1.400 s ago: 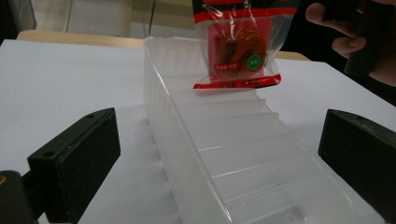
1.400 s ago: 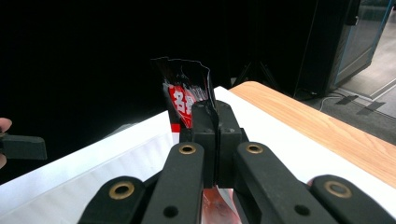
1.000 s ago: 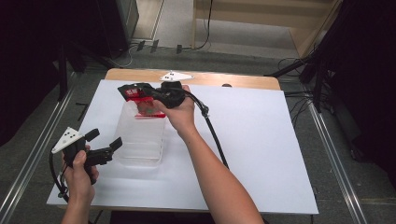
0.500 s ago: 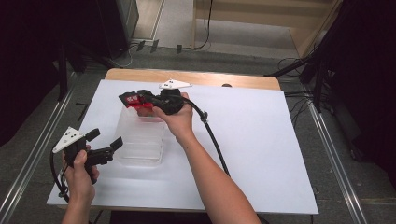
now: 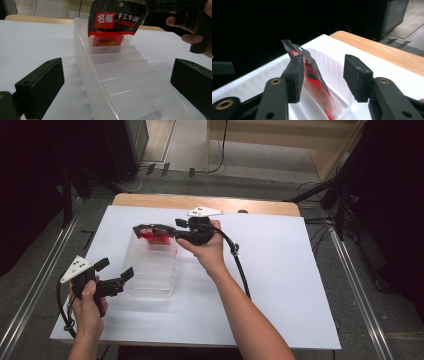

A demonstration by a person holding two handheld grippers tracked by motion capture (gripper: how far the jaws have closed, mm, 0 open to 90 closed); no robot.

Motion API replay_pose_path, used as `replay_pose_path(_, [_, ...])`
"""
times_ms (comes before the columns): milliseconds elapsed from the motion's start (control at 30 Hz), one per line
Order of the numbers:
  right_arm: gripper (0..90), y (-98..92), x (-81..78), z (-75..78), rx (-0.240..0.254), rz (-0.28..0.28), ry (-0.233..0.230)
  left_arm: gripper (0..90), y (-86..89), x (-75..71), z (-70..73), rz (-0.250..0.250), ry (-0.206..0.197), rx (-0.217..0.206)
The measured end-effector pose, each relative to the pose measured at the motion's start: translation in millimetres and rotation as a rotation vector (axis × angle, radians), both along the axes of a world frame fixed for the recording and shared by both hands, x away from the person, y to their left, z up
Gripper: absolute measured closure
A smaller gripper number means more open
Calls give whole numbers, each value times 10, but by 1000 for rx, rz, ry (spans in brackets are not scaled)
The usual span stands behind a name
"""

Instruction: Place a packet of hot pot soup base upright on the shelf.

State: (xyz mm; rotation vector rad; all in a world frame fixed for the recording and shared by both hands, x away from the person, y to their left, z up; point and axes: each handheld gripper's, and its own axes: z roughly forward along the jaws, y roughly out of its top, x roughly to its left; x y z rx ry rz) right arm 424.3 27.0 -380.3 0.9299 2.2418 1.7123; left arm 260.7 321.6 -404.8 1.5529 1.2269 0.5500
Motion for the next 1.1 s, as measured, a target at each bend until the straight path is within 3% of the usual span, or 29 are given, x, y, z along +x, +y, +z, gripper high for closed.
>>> replay_pose_path(133, [437, -164, -69, 36, -52, -10, -25, 0, 1, 2, 3, -4, -1, -2])
replay_pose_path(467, [325, -599, -232, 33, -53, -47, -19, 0, -10, 4, -8, 2, -2, 7])
replay_pose_path(633, [303, -831, -315, -22, -71, -80, -24, 0, -22, 10, -23, 1, 5, 23])
replay_pose_path(1100, [277, -1350, -519, -186, -57, -153, -9, 0, -40, 9, -30, 2, 7, 37])
